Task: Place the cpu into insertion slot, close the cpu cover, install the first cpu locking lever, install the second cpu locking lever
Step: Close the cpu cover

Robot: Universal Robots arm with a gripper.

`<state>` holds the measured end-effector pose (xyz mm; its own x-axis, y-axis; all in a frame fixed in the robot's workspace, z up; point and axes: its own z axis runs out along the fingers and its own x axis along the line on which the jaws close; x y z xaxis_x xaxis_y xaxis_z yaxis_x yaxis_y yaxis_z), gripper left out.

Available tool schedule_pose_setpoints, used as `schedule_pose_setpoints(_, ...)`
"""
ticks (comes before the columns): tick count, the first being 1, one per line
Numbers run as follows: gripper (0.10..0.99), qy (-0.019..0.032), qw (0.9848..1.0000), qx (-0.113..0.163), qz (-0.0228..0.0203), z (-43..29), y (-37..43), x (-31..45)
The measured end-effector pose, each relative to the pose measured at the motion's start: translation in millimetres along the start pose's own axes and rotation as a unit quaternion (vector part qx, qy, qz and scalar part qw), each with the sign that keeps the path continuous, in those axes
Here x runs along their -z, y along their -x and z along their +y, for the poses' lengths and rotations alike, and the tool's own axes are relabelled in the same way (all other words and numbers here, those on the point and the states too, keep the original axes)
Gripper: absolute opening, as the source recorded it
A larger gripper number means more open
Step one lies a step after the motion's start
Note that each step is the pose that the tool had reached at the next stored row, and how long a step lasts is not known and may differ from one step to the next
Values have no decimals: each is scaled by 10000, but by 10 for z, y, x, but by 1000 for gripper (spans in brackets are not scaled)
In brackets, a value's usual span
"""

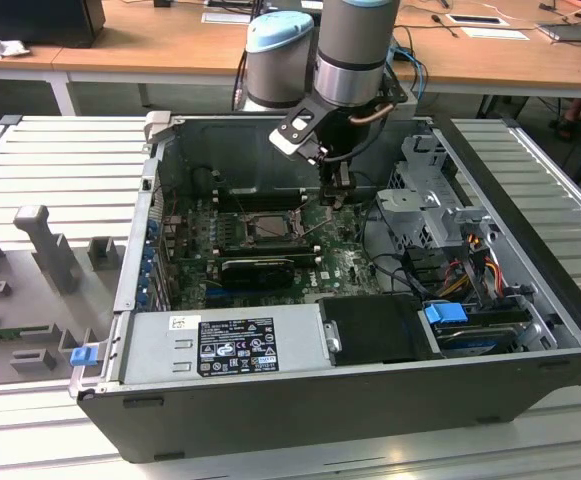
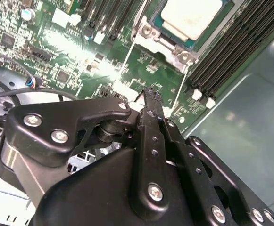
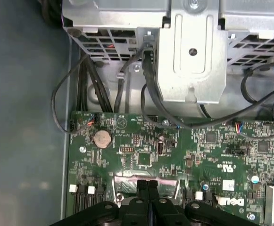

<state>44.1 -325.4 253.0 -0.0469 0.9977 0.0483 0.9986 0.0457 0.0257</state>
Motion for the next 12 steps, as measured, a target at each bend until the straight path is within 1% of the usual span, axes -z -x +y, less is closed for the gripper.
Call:
schedule_pose_setpoints(2,106,0,10000,-2,0,32,1,-1)
schedule_pose_setpoints(3,106,0,10000,-3,0,68,3,-1)
schedule_pose_setpoints(6,106,-1,10000,-23,0,141,3,-4)
schedule_pose_setpoints(9,106,4,9999,-118,-3,197,-2,-7)
schedule_pose_setpoints(12,106,5,9999,-140,-3,248,1,-13)
